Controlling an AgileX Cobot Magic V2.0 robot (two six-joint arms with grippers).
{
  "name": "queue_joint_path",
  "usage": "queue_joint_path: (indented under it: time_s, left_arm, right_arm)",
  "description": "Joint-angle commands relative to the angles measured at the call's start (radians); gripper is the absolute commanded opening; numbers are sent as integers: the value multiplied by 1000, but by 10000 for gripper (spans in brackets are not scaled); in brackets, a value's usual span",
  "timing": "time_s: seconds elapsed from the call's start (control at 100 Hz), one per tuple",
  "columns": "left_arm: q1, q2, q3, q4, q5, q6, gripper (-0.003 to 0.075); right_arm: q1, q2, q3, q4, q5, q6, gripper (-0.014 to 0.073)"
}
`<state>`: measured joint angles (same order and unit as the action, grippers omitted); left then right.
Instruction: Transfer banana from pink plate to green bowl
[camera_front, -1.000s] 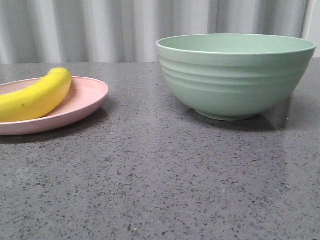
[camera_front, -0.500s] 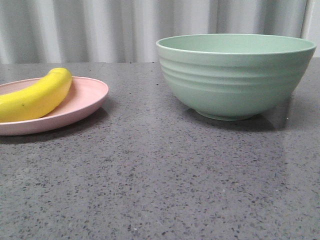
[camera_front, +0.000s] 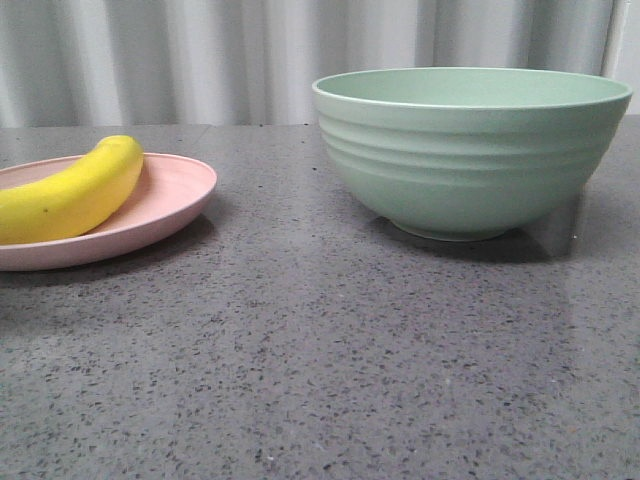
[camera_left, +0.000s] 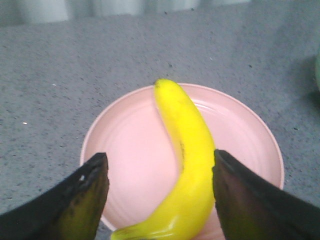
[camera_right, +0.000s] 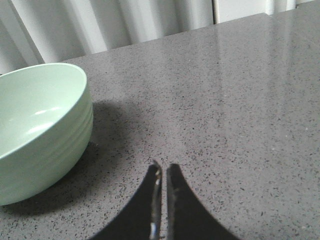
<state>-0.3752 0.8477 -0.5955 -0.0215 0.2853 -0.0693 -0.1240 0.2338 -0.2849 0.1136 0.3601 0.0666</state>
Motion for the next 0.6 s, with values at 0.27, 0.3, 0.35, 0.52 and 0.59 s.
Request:
queue_joint_path:
  time_s: [0.27, 0.3, 0.35, 0.52, 0.59]
  left_arm:
    - [-109, 283, -214, 0, 128, 50, 412]
    - [-109, 302, -226, 0, 139, 52, 412]
    - [-109, 333, -244, 0, 159, 69, 412]
    - [-109, 407, -267, 5, 200, 69, 412]
    - [-109, 428, -267, 7, 220, 69, 412]
  right_arm:
    - [-7, 17, -37, 3, -84, -8, -71]
    - [-7, 17, -37, 3, -84, -8, -71]
    - [-7, 17, -37, 3, -84, -8, -71]
    - [-7, 17, -37, 3, -84, -8, -72]
    - [-7, 17, -37, 3, -84, -8, -72]
